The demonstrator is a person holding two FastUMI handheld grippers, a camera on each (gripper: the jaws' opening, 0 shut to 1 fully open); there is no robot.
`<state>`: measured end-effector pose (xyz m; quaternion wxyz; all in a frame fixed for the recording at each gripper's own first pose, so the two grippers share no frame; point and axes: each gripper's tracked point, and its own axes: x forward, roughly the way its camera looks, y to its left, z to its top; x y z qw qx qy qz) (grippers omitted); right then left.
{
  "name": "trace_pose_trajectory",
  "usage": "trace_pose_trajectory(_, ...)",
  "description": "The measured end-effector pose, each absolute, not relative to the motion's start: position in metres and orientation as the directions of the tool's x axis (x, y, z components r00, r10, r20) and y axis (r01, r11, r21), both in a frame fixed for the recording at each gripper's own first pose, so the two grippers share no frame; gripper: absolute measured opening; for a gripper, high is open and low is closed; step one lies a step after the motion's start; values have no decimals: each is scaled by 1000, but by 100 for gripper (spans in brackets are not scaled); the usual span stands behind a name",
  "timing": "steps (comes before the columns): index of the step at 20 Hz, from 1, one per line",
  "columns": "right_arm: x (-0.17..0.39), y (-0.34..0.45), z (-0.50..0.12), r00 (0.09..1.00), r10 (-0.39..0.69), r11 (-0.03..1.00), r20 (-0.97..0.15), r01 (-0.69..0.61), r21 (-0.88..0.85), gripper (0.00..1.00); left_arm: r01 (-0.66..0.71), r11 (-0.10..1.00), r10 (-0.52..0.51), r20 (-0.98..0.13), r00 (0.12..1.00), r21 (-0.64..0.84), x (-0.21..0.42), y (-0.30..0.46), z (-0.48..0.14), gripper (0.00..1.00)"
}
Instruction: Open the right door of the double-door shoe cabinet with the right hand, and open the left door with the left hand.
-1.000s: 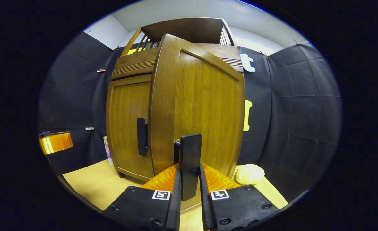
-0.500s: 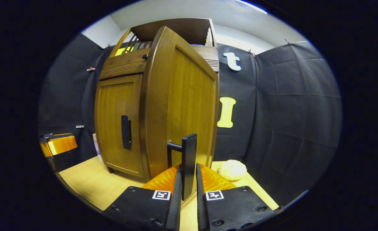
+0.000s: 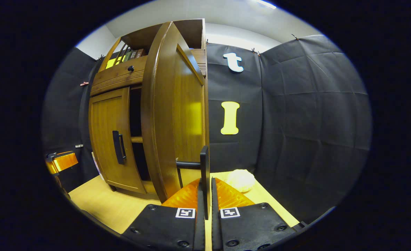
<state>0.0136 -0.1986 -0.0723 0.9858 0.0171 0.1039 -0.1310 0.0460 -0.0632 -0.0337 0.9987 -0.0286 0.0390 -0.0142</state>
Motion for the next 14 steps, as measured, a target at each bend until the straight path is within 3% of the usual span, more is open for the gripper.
trace_pose_trajectory(5, 5, -205, -66, 938, -271, 961, -215, 277, -5, 12, 51, 997, -55, -76, 996, -54, 61, -78, -37, 83)
trace_pose_trajectory(6, -1, -212, -62, 934, -297, 953, -199, 301, -9, 14, 61, 997, -65, -72, 995, -57, 64, -82, -37, 83)
trace_pose_trajectory(7, -8, -218, -56, 928, -326, 944, -182, 328, -18, 23, 72, 995, -76, -69, 995, -64, 66, -87, -38, 83)
trace_pose_trajectory(8, -18, -230, -53, 920, -357, 934, -164, 356, -32, 14, 84, 994, -88, -69, 994, -71, 69, -91, -38, 84)
trace_pose_trajectory(10, -35, -247, -45, 901, -412, 911, -134, 407, -59, 14, 97, 993, -102, -75, 992, -73, 74, -99, -42, 83)
trace_pose_trajectory(12, -48, -242, -43, 910, -389, 921, -141, 387, -45, 14, 88, 995, -92, -77, 993, -57, 79, -100, -44, 83)
trace_pose_trajectory(13, -53, -238, -46, 913, -377, 926, -156, 377, -32, 32, 80, 996, -83, -76, 994, -45, 80, -100, -47, 80)
trace_pose_trajectory(14, -57, -233, -47, 919, -362, 932, -159, 362, -31, 35, 65, 997, -67, -75, 995, -32, 83, -98, -48, 83)
